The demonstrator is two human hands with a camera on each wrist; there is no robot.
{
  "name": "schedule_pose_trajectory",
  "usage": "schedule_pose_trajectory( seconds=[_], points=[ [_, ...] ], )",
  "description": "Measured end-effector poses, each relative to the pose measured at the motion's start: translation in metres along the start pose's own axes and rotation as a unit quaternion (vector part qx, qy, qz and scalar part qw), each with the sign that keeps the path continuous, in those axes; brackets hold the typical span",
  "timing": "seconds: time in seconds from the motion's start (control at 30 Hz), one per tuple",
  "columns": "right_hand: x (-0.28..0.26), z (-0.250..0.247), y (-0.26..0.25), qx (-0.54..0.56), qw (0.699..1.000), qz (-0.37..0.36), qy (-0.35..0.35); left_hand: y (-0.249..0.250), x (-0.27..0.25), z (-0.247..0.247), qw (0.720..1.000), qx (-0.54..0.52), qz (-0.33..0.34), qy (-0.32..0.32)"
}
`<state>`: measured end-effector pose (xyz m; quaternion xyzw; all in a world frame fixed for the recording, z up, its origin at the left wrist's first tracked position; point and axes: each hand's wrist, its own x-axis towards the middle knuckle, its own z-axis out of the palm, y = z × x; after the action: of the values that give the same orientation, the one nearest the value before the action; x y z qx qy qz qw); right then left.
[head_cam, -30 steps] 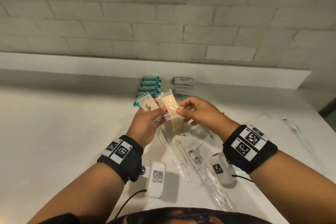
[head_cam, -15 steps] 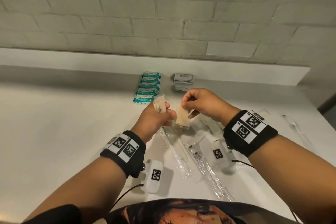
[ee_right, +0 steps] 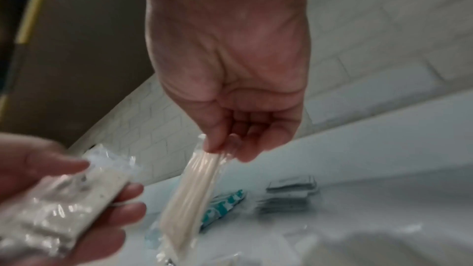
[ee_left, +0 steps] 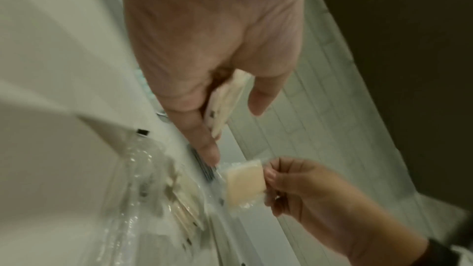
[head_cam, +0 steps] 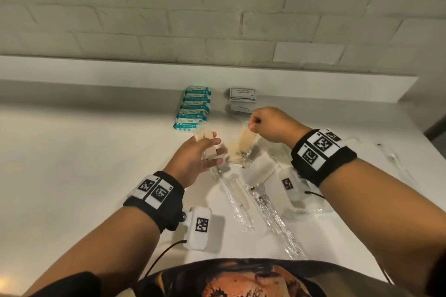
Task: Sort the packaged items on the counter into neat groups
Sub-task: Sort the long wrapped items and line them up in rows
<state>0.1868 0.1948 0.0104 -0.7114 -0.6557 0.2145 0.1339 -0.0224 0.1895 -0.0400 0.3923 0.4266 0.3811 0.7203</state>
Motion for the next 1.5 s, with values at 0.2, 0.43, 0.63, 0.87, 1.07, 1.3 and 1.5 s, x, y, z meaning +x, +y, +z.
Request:
schedule_pose_trajectory(
  seconds=[0.2,0.43,0.63,0.87,1.07,1.3,1.5],
  points=[
    [0.034,0.02,-0.012,-0.07,0.992,-0.044,-0.099,-0.002,-0.001,-0.016,0.999,-0.044,-0.011,0.024],
    [0.052,0.047,-0.01,-0.107,0.99,-0.046,-0.082,-0.007,-0.002,-0.025,0.998,-0.059,-0.019,0.028],
    [0.028,0.039,-0.029,0.185,0.98,0.009,-0.078,-0.011,0.005,-0.021,1.0,-0.016,-0.003,0.018],
    [0.009,0.028,-0.028,0.277,0.955,0.019,-0.108,-0.013,0.006,0.002,0.994,0.097,0.04,-0.036],
    [0.003,0.013,-0.02,0.235,0.969,-0.008,-0.075,-0.006,0.003,0.003,0.996,0.077,0.036,-0.019],
    [0.017,0.005,-0.013,-0.003,1.0,0.008,0.023,-0.002,-0.001,-0.009,1.0,-0.021,-0.022,-0.008],
    [0.038,0.023,-0.024,-0.082,0.994,-0.025,-0.068,0.002,-0.004,-0.023,0.982,-0.167,-0.073,-0.042]
  ],
)
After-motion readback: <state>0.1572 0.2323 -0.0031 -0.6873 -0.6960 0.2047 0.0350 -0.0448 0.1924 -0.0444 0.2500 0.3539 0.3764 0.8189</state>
